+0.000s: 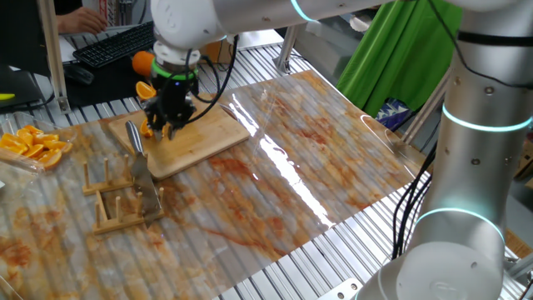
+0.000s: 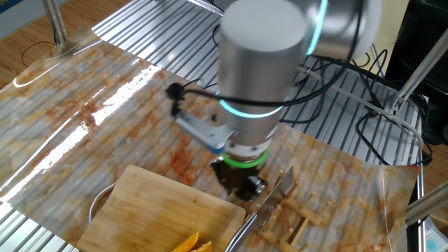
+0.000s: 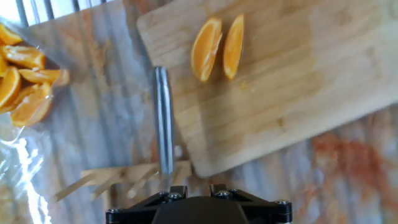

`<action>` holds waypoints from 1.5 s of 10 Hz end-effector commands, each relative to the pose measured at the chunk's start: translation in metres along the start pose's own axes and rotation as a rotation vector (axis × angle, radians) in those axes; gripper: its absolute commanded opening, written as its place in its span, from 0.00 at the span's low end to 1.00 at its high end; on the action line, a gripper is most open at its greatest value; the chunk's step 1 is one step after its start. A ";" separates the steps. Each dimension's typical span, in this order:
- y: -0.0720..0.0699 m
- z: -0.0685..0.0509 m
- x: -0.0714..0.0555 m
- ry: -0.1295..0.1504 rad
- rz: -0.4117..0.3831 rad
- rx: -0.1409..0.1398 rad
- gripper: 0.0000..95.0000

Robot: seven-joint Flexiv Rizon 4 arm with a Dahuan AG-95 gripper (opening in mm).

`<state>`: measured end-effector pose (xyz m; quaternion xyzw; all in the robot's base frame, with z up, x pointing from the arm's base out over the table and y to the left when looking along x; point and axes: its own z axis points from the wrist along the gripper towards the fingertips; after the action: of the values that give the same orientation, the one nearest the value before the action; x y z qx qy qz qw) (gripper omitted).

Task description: Chop the orange

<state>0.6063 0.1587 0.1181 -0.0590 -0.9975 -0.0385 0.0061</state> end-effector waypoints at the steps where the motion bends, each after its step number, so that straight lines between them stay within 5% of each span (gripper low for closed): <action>1: -0.013 0.004 -0.020 0.004 -0.043 0.001 0.20; 5: -0.036 0.011 -0.048 0.003 -0.122 0.006 0.20; 9: -0.052 0.019 -0.062 0.001 -0.169 0.010 0.20; 10: -0.054 0.022 -0.064 -0.002 -0.178 0.013 0.00; 15: -0.064 0.028 -0.074 0.001 -0.184 0.021 0.00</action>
<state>0.6730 0.0878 0.0839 0.0329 -0.9990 -0.0296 0.0042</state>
